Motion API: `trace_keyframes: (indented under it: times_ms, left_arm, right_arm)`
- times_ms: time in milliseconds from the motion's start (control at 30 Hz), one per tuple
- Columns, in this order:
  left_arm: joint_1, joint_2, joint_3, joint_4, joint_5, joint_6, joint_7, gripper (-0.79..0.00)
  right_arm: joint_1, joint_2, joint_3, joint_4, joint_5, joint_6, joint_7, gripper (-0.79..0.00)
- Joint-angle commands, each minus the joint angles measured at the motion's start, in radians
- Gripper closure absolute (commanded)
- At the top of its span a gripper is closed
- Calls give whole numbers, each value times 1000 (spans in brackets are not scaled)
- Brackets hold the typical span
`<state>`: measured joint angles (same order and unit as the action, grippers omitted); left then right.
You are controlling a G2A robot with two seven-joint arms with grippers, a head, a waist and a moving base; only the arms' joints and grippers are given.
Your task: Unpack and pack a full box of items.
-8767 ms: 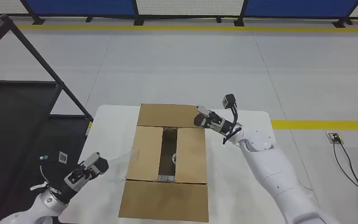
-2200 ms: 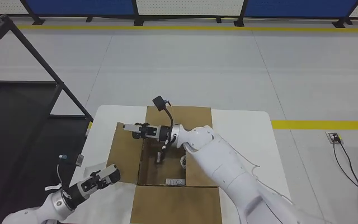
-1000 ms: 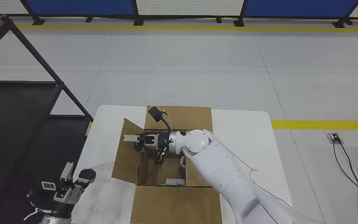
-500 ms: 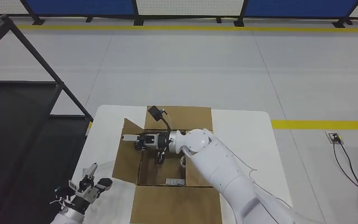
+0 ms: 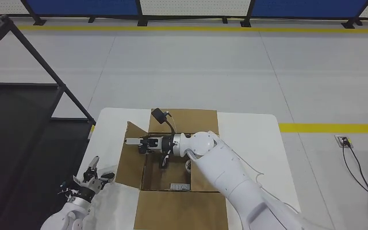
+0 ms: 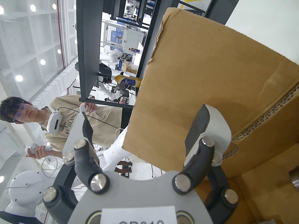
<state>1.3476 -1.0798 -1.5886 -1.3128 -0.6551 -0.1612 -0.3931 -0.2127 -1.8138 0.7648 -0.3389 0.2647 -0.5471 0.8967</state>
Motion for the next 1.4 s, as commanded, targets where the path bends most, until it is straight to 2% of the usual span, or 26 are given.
trace_keyframes:
  times_ms: [0,200,400,800,900,1100,1367]
  left_arm:
    - [3,0,-9,1,-3,-2,1,-785]
    - [15,-5,-22,-5,-11,-21,25,-785]
    - [14,-11,-16,15,-8,10,65,-785]
    - [16,-12,-17,15,-3,13,71,-785]
    - [25,-13,-22,-8,30,1,102,-785]
    - [25,-17,-41,14,29,10,157,-785]
    - [27,-21,-67,47,27,-1,179,-785]
  right_arm:
    - [-1,0,3,-2,-3,0,1,-785]
    - [-4,1,14,-5,-8,4,7,-785]
    - [-5,0,22,-7,-17,6,11,-785]
    - [8,0,20,-12,-74,31,41,-785]
    - [7,-2,15,-25,-93,41,47,-785]
    - [-10,-18,-2,-48,-127,68,-19,-785]
    - [-8,-42,-7,-32,-129,85,-55,-785]
